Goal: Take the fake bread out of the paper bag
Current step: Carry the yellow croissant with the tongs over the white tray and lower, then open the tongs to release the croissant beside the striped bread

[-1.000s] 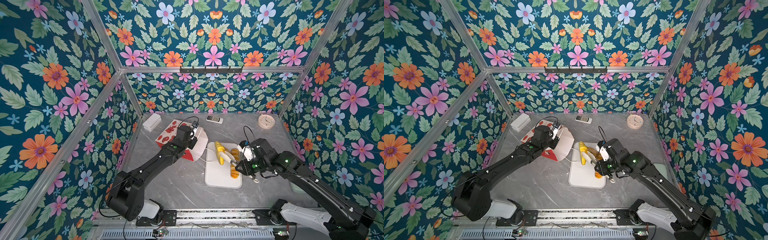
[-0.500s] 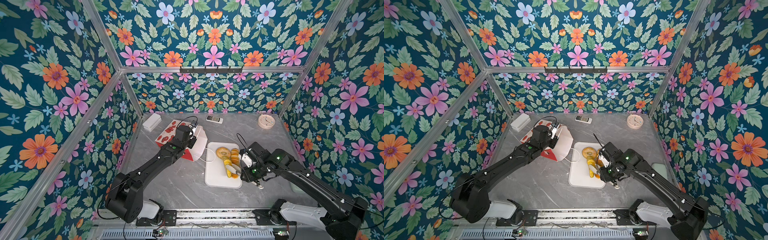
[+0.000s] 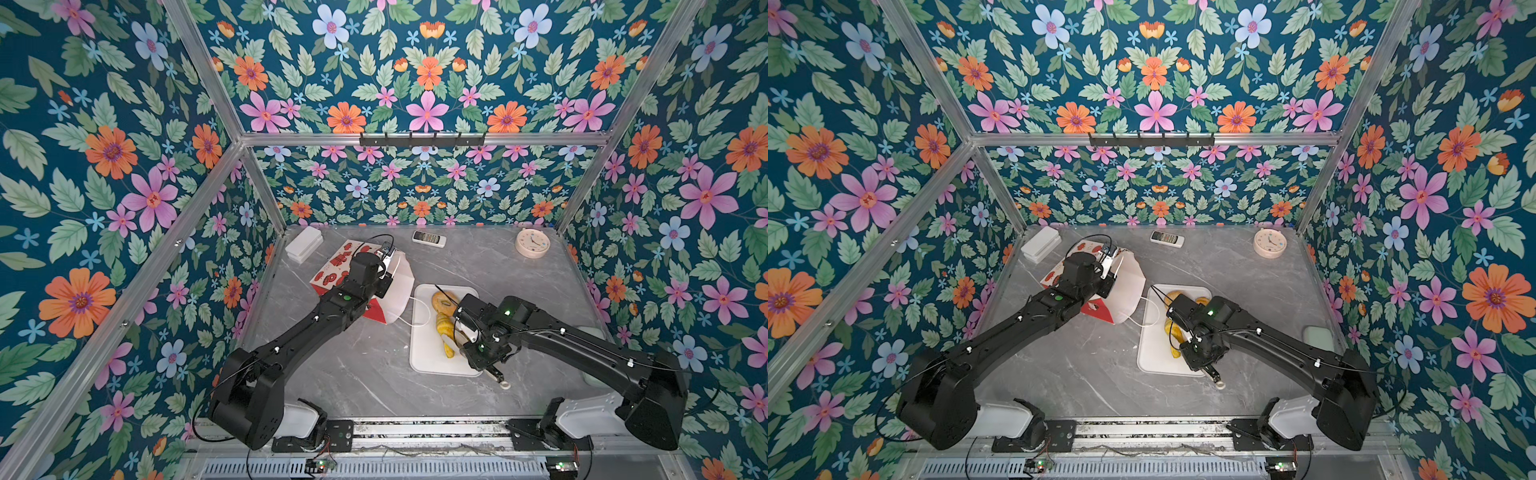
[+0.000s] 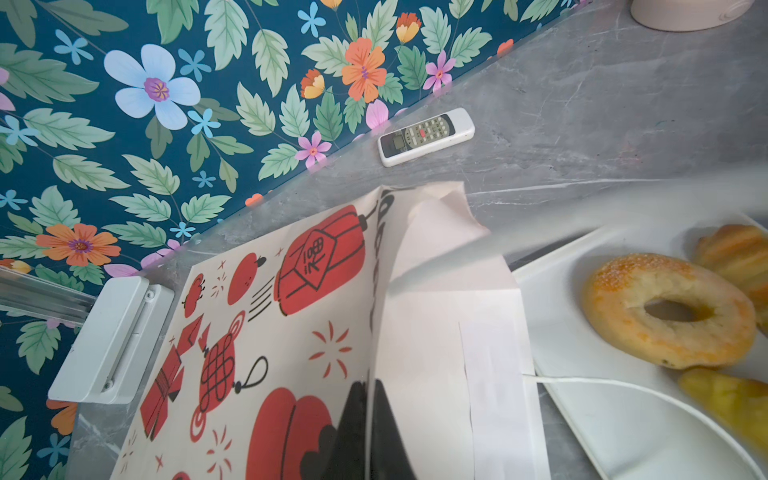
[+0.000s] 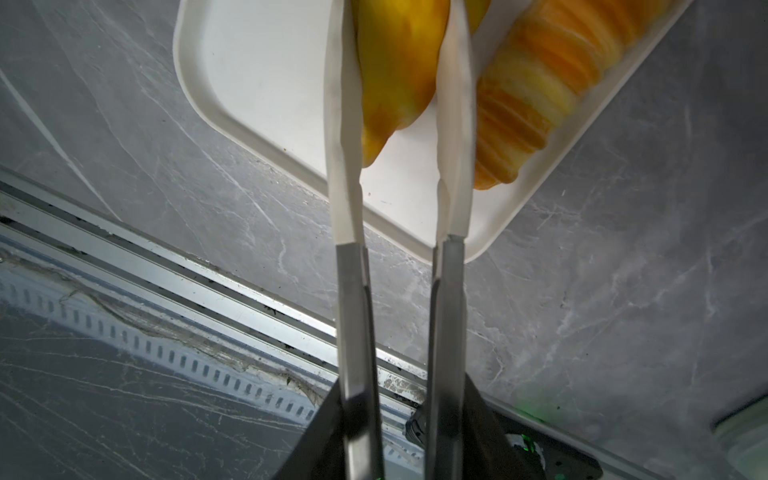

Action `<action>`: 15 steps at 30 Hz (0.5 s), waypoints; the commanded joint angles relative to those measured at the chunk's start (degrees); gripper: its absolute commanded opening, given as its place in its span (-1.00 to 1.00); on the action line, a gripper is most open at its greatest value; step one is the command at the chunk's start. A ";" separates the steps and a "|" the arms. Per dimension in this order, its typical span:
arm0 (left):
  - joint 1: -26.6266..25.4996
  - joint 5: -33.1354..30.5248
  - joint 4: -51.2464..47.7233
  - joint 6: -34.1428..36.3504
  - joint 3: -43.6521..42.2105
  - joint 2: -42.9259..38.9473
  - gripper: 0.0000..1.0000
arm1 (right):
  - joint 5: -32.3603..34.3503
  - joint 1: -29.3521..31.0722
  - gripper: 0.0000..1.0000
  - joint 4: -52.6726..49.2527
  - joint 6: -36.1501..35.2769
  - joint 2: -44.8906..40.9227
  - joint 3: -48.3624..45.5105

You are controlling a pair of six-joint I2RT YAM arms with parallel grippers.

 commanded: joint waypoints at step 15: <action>0.00 0.50 2.06 -0.56 -0.03 0.50 -1.00 | -2.86 0.90 -0.07 4.16 1.80 0.53 -1.20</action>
